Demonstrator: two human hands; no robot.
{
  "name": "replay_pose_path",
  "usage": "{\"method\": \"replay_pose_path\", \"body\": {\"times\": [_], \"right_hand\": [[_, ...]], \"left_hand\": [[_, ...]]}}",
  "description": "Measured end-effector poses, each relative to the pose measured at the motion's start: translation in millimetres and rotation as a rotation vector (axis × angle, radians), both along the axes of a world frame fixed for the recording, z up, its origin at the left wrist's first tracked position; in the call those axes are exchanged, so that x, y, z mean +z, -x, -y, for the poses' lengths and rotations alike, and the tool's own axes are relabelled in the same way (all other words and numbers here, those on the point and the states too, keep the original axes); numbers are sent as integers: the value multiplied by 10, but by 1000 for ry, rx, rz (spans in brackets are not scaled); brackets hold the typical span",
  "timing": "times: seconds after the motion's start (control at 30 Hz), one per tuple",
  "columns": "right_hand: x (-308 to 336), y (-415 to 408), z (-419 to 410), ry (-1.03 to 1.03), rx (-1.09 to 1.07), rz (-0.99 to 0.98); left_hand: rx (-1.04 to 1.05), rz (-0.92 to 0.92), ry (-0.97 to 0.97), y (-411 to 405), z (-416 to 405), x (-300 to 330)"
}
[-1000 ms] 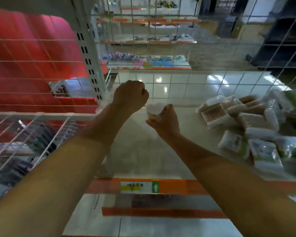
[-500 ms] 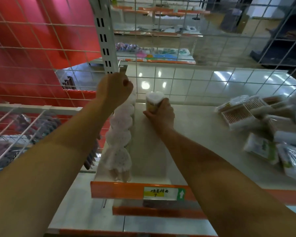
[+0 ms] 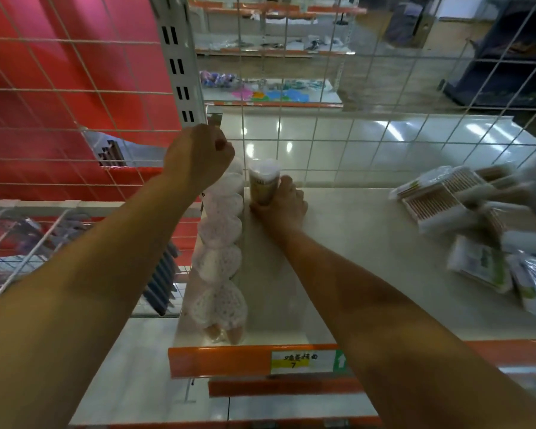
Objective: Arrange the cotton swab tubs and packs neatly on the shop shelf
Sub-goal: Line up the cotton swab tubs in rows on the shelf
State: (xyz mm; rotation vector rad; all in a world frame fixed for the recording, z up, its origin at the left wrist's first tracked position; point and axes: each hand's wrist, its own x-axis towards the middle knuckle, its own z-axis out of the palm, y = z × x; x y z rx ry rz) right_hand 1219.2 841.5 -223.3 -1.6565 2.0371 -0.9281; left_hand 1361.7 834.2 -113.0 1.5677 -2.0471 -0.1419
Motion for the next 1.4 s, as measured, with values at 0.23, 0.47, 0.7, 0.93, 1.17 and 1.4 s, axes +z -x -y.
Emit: {"method": "replay_pose_path", "body": {"times": [0.23,0.47,0.7,0.93,1.17,1.4], "right_hand": [[-10,-33,48,-4,16,-27],[6,-58,42,-3,29,-50],[63,-40,-96,-7,38,-8],[142,175,-306,48,78,-115],[262,690,-436,103,60,-189],[399,1246,-554,113,31,-207]], "left_hand": [[66,64,-79,-100,18,-25],[77,61,-83,-105,-4,-14],[10,61,-68,104,-57,-33],[-61,239,-134,530,-126,-62],[-120,360,39,871,-240,-142],[-162,314,70,1424,-350,-126]]}}
